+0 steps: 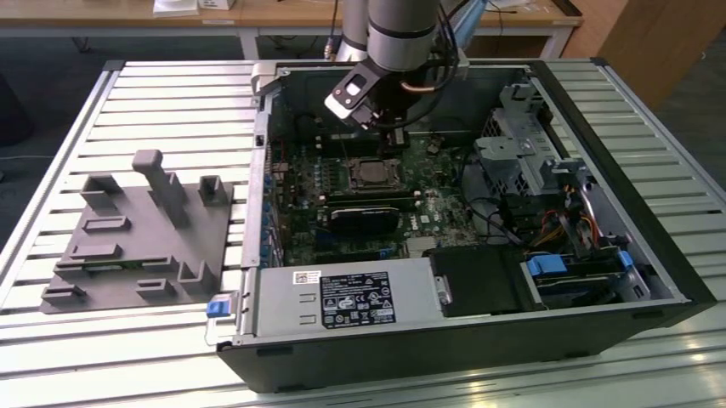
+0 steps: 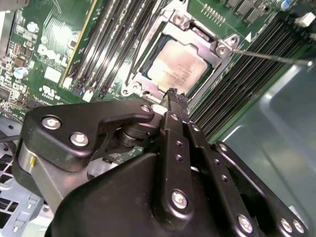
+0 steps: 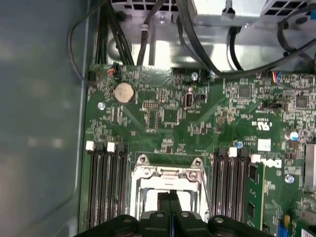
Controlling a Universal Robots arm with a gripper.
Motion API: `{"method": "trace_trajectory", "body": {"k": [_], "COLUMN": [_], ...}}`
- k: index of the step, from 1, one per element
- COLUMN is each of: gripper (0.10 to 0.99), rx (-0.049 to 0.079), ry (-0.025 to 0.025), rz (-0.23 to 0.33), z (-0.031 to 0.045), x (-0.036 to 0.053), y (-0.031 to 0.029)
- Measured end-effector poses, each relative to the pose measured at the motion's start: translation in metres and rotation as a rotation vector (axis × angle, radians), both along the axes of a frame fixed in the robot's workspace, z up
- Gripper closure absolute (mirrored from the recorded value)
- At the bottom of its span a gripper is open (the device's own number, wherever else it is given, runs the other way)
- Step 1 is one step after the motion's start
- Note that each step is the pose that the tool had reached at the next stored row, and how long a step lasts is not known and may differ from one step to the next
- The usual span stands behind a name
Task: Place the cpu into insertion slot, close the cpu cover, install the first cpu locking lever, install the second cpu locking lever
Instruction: 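Close the cpu cover, then install the first cpu locking lever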
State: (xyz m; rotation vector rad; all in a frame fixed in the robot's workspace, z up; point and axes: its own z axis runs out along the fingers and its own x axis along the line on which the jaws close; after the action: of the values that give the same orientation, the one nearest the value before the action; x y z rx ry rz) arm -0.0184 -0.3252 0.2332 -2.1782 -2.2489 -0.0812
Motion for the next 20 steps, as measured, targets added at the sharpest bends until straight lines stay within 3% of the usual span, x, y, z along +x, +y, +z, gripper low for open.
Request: {"method": "trace_trajectory", "body": {"k": [13,20], "gripper": [0.98,0.98], "rx": [0.0,0.0], "ry": [0.0,0.0], "rz": [0.0,0.0], "z": [-0.0007,-0.0007], "x": [-0.0108,-0.0119], "y": [0.0,0.0]}}
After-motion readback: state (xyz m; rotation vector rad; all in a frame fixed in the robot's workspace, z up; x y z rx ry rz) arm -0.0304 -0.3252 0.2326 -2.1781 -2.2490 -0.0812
